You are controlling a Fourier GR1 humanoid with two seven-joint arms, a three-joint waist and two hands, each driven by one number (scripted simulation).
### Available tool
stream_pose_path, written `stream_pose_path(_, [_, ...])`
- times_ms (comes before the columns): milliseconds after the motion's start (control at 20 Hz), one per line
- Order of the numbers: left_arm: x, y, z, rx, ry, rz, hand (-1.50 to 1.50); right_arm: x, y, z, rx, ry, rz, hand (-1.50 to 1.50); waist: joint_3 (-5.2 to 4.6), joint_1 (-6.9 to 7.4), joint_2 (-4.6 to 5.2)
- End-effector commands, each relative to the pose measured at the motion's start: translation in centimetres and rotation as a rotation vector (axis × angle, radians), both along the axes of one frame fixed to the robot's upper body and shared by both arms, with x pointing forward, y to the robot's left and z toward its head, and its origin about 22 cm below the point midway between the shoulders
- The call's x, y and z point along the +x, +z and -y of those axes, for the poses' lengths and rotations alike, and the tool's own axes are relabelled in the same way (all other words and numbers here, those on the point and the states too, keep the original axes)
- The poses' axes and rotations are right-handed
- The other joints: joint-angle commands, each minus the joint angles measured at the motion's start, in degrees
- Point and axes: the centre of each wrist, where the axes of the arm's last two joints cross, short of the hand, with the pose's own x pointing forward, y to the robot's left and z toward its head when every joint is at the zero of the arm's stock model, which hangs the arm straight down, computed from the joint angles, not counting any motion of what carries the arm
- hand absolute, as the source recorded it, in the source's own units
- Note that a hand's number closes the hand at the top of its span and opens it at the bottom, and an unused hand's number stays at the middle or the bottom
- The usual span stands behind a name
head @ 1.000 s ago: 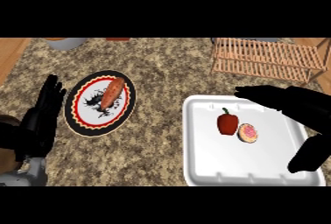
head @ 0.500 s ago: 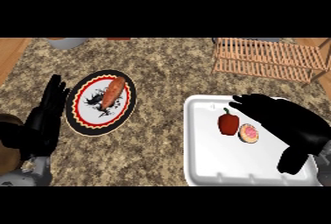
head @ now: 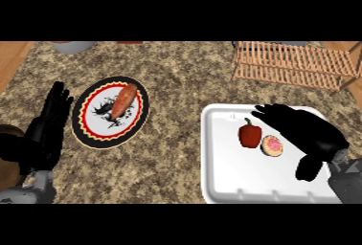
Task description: Pick the cupcake from the tray and place it in the tiered shelf
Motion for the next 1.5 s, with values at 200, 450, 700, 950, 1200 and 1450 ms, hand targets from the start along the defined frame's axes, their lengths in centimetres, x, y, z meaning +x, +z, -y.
stream_pose_path(200, [-1.8, -0.8, 0.3, -0.003, -0.019, -0.002, 0.0, -0.7, -4.5, 1.2, -0.027, 0.002, -0.027, -1.5, 0.01, 0.0, -0.05])
stream_pose_path(450, [-0.5, -0.4, -1.2, -0.007, -0.004, -0.007, 0.0, 2.7, -3.6, 1.6, -0.004, -0.008, -0.035, -1.5, 0.0, 0.07, 0.0])
stream_pose_path(700, [0.9, -0.8, 1.2, -0.012, -0.003, 0.003, 0.0, 2.3, -5.6, 2.5, 0.031, 0.018, -0.013, -1.5, 0.0, -0.07, 0.02])
stream_pose_path(950, [-0.5, -0.3, -0.7, 0.005, 0.004, 0.01, 0.0, 3.6, -7.6, -0.4, 0.044, 0.021, -0.023, -1.5, 0.0, 0.23, 0.03])
stream_pose_path(1200, [-0.6, 0.9, 0.2, 0.006, 0.01, -0.009, 0.0, 1.8, -7.6, -0.2, 0.031, 0.015, -0.043, -1.5, 0.0, -0.11, -0.07])
stream_pose_path(1450, [0.2, -0.3, 0.4, -0.014, -0.007, -0.008, 0.0, 3.1, -10.1, 0.1, -0.036, 0.048, -0.095, 1.5, 0.0, 0.06, 0.02])
